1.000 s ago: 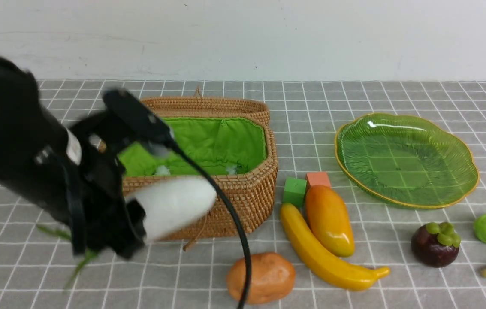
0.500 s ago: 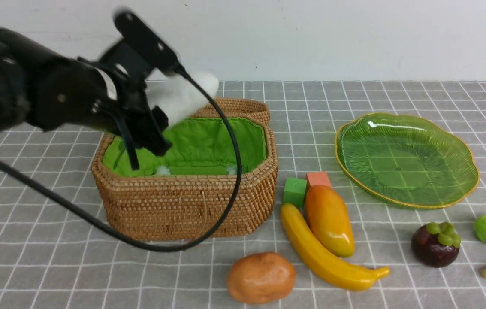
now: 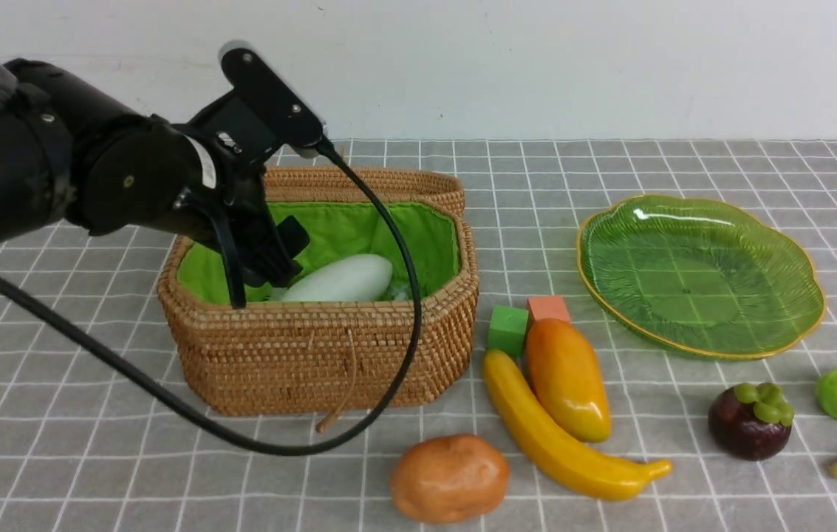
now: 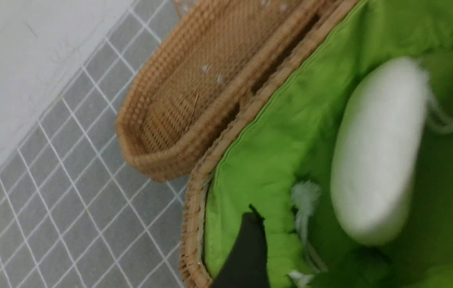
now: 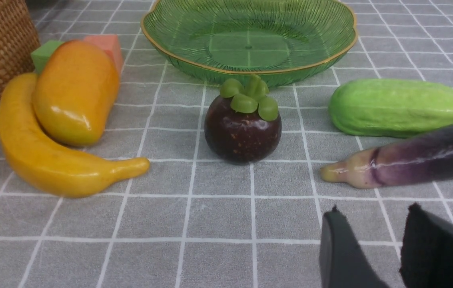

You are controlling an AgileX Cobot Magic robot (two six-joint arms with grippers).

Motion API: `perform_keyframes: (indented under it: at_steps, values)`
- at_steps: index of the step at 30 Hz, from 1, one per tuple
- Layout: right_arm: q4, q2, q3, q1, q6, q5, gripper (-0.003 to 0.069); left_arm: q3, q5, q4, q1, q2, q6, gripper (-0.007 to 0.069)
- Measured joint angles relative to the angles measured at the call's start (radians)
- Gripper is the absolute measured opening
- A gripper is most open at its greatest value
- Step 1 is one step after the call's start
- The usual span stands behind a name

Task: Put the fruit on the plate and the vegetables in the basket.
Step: Take a daikon with your left arm and place it on the basket on the left, then grab a potato with your left arm and place it in the basket on the left

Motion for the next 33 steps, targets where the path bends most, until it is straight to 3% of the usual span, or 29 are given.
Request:
perform_keyframes:
  at_steps: [7,14,24,33]
  values:
    - [0.000,0.000,0.000,0.000,0.000,0.000,0.0242,0.000,0.133,-0.162,-0.199,-0.065,0.005,0.0584]
    - [0.000,0.000,0.000,0.000,0.000,0.000,0.0242,0.000,0.180,-0.251,-0.413,0.075,0.049,0.0552]
    - [0.000,0.000,0.000,0.000,0.000,0.000,0.0242,-0.005,0.138,-0.214,-0.449,0.258,0.052,0.0616]
    - [0.000,0.000,0.000,0.000,0.000,0.000,0.0242,-0.019,0.116,-0.204,-0.442,0.342,0.048,0.0554]
